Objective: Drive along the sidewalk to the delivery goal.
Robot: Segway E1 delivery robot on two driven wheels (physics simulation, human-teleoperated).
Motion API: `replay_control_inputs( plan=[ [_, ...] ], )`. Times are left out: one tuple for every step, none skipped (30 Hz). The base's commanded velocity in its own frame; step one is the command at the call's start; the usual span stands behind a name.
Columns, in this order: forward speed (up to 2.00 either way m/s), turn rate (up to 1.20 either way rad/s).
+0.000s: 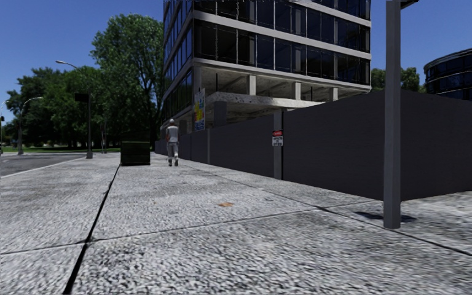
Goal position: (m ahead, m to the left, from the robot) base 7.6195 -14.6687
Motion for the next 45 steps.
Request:
replay_control_inputs(
  plan=[
    [1.57,-0.89],
    [1.57,-0.89],
    [1.57,-0.89],
    [1.57,-0.89],
    [1.57,-0.89],
    [1.57,-0.89],
    [1.57,-0.89],
    [1.57,-0.89],
    [1.57,-0.89],
    [1.57,-0.89],
    [1.57,-0.89],
    [1.57,-0.89],
    [1.57,-0.89],
    [1.57,-0.89],
    [1.57,-0.89],
    [1.57,-0.89],
    [1.57,-0.89],
    [1.57,-0.89],
    [1.57,-0.89],
    [1.57,-0.89],
    [1.57,-0.89],
    [1.57,-0.89],
    [1.57,-0.89],
    [1.57,-0.89],
    [1.57,-0.89],
    [1.57,-0.89],
    [1.57,-0.89],
    [1.57,-0.89],
    [1.57,-0.89],
    [1.57,-0.89],
    [1.57,-0.89],
    [1.57,-0.89],
    [1.57,-0.89],
    [1.57,-0.90],
    [1.57,-0.90],
    [1.57,-0.90],
    [1.57,-0.90],
    [1.57,-0.90],
    [1.57,-0.90],
    [1.57,-0.91],
    [1.57,-0.91],
    [1.57,-0.91],
    [1.57,-0.92],
    [1.57,-0.92],
    [1.57,-0.92]
  ],
)
